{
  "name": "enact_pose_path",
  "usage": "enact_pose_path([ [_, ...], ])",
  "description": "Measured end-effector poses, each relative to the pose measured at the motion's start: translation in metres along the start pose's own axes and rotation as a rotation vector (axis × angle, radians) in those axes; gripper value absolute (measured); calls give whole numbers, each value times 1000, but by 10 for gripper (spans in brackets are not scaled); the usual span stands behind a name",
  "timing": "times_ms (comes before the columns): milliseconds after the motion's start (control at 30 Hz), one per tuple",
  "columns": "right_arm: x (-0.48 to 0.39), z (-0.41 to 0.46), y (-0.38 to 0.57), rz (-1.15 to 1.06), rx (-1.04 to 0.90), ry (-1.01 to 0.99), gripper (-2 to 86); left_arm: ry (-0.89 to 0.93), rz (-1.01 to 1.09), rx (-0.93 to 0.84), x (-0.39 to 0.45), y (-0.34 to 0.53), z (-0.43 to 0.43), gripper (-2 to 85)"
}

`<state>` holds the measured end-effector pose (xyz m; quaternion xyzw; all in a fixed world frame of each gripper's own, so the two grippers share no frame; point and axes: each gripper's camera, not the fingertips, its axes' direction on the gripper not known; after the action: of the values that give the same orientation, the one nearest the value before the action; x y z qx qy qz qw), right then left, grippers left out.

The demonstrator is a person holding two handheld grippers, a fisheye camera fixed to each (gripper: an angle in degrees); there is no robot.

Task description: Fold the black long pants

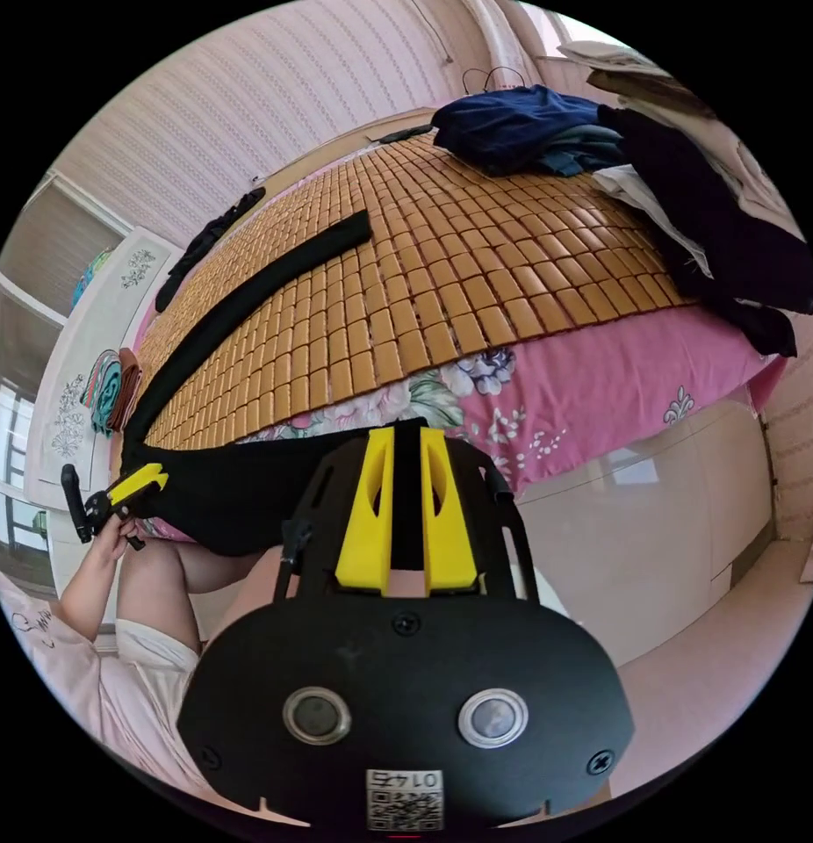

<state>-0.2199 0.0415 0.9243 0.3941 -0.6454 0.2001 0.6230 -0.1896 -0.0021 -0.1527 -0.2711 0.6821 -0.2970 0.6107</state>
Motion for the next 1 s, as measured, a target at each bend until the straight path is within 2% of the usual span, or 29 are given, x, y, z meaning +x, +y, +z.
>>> enact_pose_path([
  [100,9,-9,4,-36,0,-20,14,-24,35,-38,10,-6,-1,63],
  [233,23,-37,5,-57,85,-103,8,21,8,-35,13,-3,-13,0],
  [400,22,-66,-35,-115,188,-147,15,-49,-19,83,12,-14,-55,2],
  [500,25,-53,-77,-112,196,-176,33,-93,-61,133,4,-33,-60,34],
  [600,38,-29,-98,-23,139,-152,66,-117,-113,50,-6,-46,-40,49],
  [833,65,2,-80,31,111,-158,102,-10,-112,60,-4,-21,-53,53],
  [1000,70,31,-83,76,74,-177,22,-7,-97,-8,4,-9,-35,55],
])
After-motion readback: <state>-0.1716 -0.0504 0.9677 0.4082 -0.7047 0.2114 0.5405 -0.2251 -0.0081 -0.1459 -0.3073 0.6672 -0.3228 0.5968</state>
